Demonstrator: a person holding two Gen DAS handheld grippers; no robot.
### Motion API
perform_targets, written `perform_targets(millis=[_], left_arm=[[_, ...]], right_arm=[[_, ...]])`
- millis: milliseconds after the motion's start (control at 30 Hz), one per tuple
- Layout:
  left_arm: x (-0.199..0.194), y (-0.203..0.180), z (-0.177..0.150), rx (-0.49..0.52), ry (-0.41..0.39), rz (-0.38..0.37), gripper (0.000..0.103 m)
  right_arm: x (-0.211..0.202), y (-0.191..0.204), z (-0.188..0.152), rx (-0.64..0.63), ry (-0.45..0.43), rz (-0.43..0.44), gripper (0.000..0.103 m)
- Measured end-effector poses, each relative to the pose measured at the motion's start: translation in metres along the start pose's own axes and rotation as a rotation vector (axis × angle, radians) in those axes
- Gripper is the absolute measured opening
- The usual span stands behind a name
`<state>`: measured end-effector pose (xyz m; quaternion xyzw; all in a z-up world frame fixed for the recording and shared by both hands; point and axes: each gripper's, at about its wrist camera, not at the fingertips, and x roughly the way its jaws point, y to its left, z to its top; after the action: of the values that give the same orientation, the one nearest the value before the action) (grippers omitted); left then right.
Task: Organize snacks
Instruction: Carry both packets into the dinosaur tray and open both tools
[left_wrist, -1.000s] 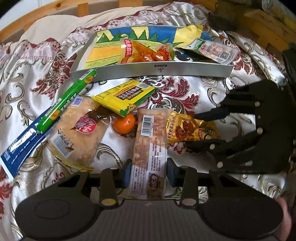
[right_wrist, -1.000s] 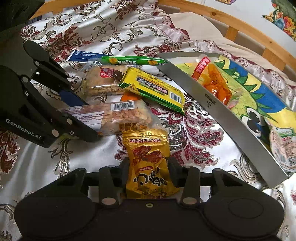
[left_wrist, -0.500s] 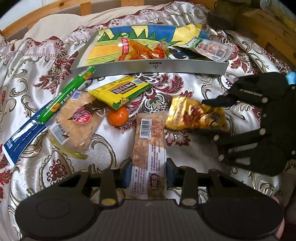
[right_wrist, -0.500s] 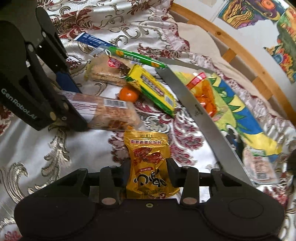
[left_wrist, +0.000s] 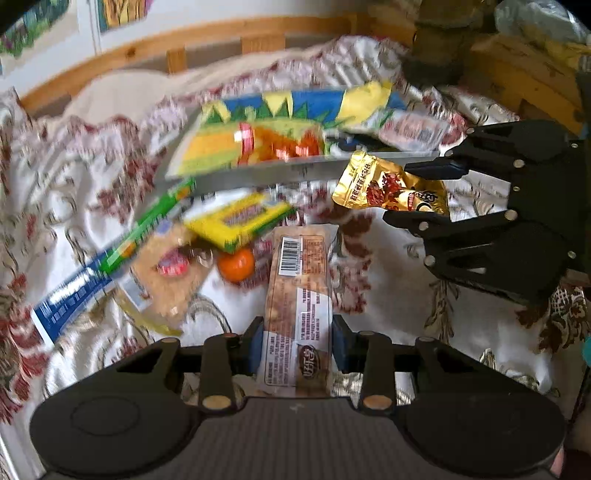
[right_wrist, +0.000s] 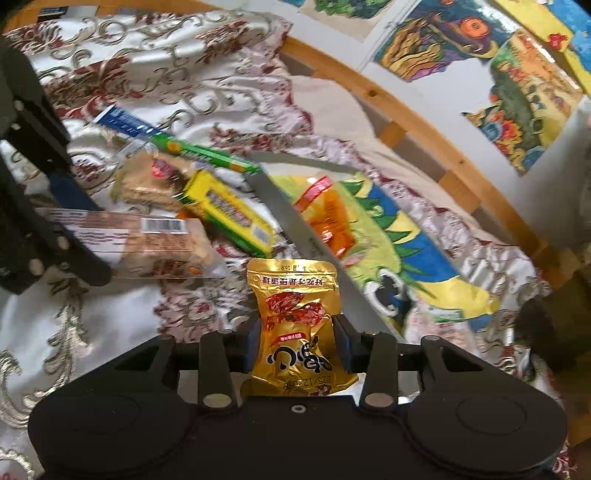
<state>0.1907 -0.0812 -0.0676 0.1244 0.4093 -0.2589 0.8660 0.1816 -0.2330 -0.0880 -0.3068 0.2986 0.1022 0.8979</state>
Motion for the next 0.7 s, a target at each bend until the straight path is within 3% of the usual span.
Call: perform_targets(millis=[200, 367, 533, 700], left_arm=[[-0.01, 0.01, 0.016, -0.085, -0.152, 0.027, 0.04], [-0.008, 0.014, 0.05, -0.186, -0.24, 0.014, 0.04], [0.014, 0.008, 0.097, -0.25, -0.317, -0.033, 0.04], [0.055, -0.002, 0.144, -0.287, -0.314, -0.065, 0.04]], right_arm=[[0.002, -0.022, 0.003, 0.068, -0.066, -0.132, 0.043], [0.006, -0.053, 0.007, 0.214, -0.126, -0.222, 0.043], [0.018, -0.086, -0.002, 0.357, -0.15, -0.222, 0.044], [0.027, -0.109, -0.012, 0.449, -0.148, -0.222, 0.044]])
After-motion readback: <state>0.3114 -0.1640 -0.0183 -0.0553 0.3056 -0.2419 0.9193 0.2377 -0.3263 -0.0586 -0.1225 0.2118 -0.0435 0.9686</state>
